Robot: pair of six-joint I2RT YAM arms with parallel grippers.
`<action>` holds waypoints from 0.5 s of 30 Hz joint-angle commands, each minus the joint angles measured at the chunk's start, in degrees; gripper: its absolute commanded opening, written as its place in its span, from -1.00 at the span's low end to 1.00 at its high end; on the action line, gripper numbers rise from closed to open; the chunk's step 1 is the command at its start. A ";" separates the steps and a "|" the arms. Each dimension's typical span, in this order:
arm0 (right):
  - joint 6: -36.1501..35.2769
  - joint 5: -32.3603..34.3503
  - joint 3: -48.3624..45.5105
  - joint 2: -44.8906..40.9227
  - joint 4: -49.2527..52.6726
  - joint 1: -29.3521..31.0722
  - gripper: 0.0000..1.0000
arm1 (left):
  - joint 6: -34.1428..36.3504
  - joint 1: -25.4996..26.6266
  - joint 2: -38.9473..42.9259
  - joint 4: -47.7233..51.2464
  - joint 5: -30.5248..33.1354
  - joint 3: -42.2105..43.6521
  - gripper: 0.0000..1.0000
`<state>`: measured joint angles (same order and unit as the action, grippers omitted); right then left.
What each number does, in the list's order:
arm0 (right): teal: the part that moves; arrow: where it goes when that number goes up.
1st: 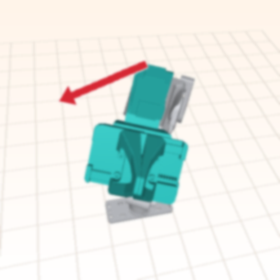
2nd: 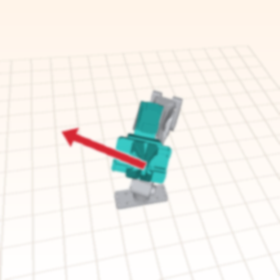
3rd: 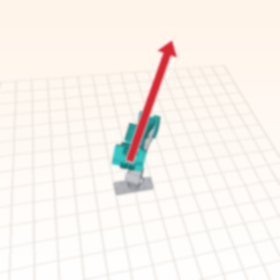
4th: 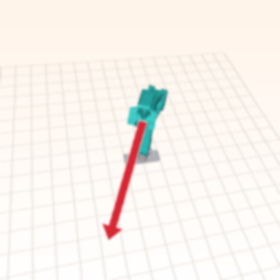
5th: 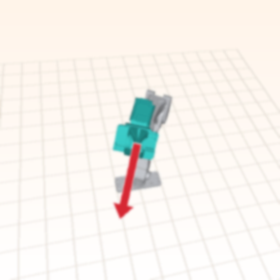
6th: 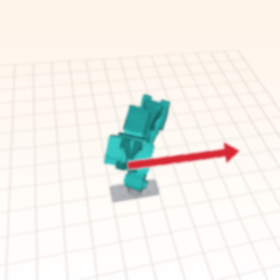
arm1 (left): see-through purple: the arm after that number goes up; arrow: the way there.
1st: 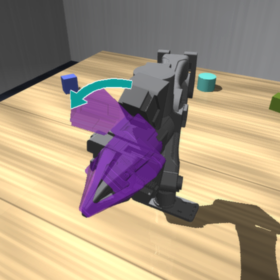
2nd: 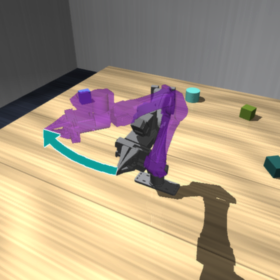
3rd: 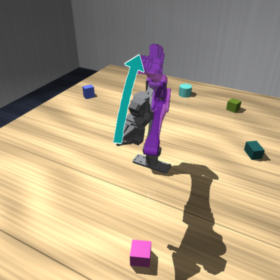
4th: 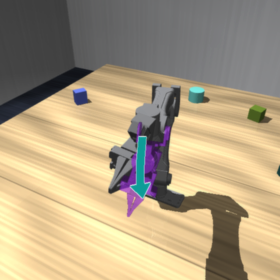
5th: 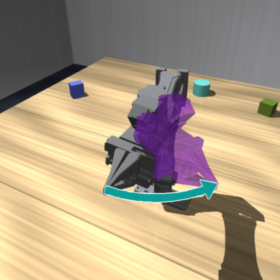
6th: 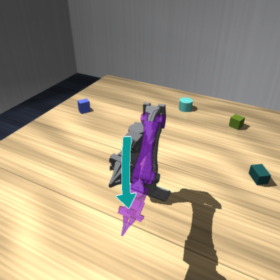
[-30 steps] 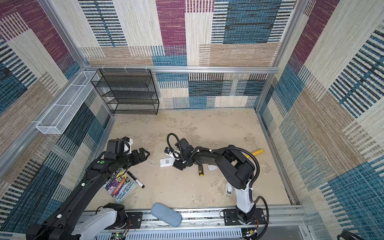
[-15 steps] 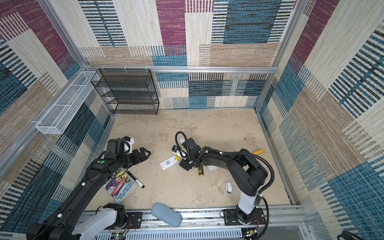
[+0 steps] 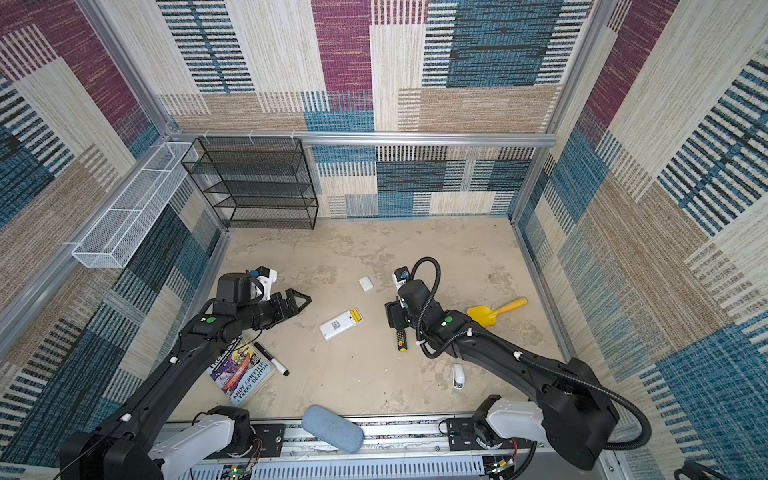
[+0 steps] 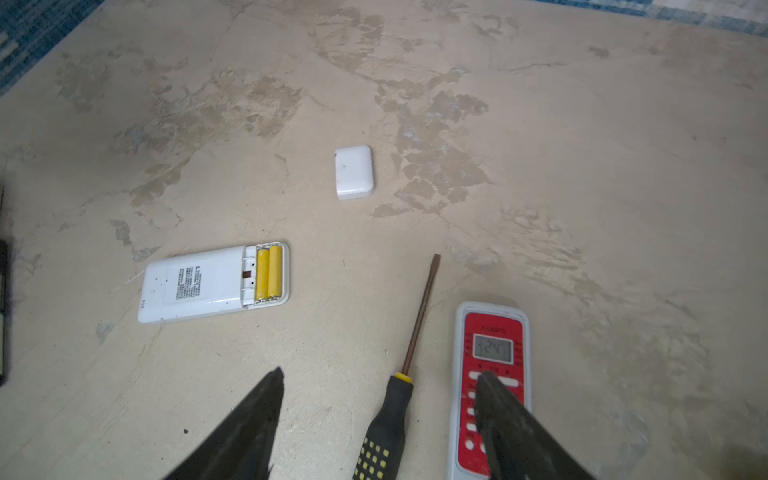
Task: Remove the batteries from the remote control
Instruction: 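Move the right gripper to the black-and-yellow screwdriver and grasp its handle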
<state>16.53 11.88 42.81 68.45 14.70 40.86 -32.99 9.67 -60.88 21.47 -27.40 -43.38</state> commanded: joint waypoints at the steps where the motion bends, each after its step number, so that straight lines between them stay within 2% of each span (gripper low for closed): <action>1: 10.76 1.61 -2.13 -3.40 3.88 0.10 0.44 | -2.10 0.63 -0.74 -4.24 -2.66 -0.06 0.89; 8: 14.78 -7.04 -8.03 -3.14 1.59 0.10 0.15 | -3.82 2.95 -3.28 -6.44 -2.49 -1.13 0.89; 15: 17.04 -8.50 -10.86 0.77 -2.49 0.16 0.14 | -5.23 4.77 -5.50 -8.92 -2.21 -1.84 0.88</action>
<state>31.42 4.80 32.29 68.10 16.10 40.95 -37.04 14.15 -65.89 15.18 -28.86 -44.58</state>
